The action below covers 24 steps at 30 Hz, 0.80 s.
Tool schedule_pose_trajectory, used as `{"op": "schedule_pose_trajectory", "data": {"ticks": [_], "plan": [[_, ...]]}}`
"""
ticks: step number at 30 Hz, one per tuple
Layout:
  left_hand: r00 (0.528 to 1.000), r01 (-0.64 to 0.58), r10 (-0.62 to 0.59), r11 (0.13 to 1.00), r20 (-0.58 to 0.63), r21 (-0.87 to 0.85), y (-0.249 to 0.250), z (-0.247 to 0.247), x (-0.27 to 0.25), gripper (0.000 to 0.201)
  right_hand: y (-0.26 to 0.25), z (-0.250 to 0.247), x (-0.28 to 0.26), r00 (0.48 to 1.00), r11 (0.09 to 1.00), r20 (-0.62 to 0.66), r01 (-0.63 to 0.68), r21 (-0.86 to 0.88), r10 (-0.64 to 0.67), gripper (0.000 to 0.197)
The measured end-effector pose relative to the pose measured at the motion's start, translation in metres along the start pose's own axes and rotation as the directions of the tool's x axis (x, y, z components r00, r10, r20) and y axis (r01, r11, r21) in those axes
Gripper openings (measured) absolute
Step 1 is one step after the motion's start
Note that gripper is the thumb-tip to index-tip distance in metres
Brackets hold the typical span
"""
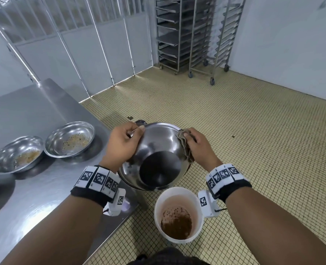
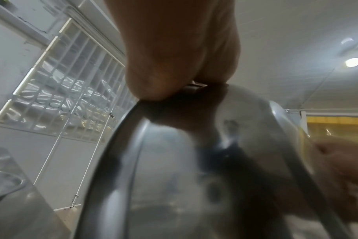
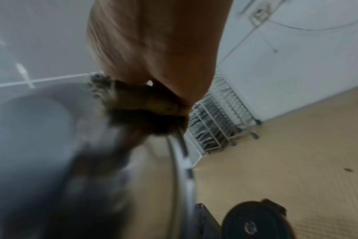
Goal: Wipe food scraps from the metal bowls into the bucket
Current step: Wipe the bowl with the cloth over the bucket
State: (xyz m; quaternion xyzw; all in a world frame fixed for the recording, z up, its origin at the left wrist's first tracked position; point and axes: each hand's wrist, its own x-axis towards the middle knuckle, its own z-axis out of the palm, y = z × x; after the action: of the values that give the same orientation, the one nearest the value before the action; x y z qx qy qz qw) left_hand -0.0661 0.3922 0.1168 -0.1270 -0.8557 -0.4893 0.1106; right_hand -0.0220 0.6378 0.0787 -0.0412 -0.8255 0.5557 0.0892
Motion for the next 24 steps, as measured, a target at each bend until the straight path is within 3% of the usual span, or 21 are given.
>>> {"op": "schedule_pose_trajectory", "data": {"ticks": [3,5,9,12,14,16,18,21,24], "plan": [[0.999,-0.027,0.026,0.999,0.028,0.042,0.003,0.009,-0.006,0.022,-0.013,0.009,0.006,0.996,0.994,0.020,0.089,-0.069,-0.087,0.013],[0.999,0.023,-0.024,0.999,-0.021,-0.038,-0.001,0.013,-0.007,0.027,-0.020,0.006,0.012,0.990,0.983,0.016,0.143,-0.111,-0.142,0.013],[0.977,0.129,-0.169,0.955,-0.132,-0.266,-0.012,0.004,-0.010,0.033,0.000,-0.007,0.012,0.997,0.996,-0.054,-0.058,0.063,0.062,0.028],[0.999,0.018,-0.017,0.999,0.037,-0.038,-0.009,-0.001,-0.006,0.027,0.000,-0.005,0.009,0.999,1.000,-0.039,0.004,0.009,-0.004,0.023],[0.976,-0.118,0.089,0.983,0.199,0.138,0.001,0.000,0.002,0.019,-0.014,0.001,0.011,0.987,0.977,0.067,0.152,-0.151,-0.143,0.016],[0.951,-0.197,0.144,0.965,0.275,0.176,0.010,0.004,0.008,0.022,-0.024,0.006,0.013,0.965,0.936,0.131,0.255,-0.243,-0.229,0.009],[0.957,-0.189,0.149,0.971,0.247,0.148,0.012,0.003,0.011,0.026,-0.019,0.006,0.011,0.977,0.962,0.081,0.207,-0.177,-0.195,0.012],[0.988,-0.109,0.099,0.990,0.116,0.089,0.004,-0.002,0.006,0.022,0.001,-0.001,0.002,1.000,1.000,0.021,-0.004,-0.012,0.004,0.019],[0.984,-0.113,0.091,0.984,0.156,0.139,0.004,0.006,-0.002,0.019,-0.004,0.004,0.003,0.997,0.994,0.060,0.047,-0.095,-0.041,0.017]]}}
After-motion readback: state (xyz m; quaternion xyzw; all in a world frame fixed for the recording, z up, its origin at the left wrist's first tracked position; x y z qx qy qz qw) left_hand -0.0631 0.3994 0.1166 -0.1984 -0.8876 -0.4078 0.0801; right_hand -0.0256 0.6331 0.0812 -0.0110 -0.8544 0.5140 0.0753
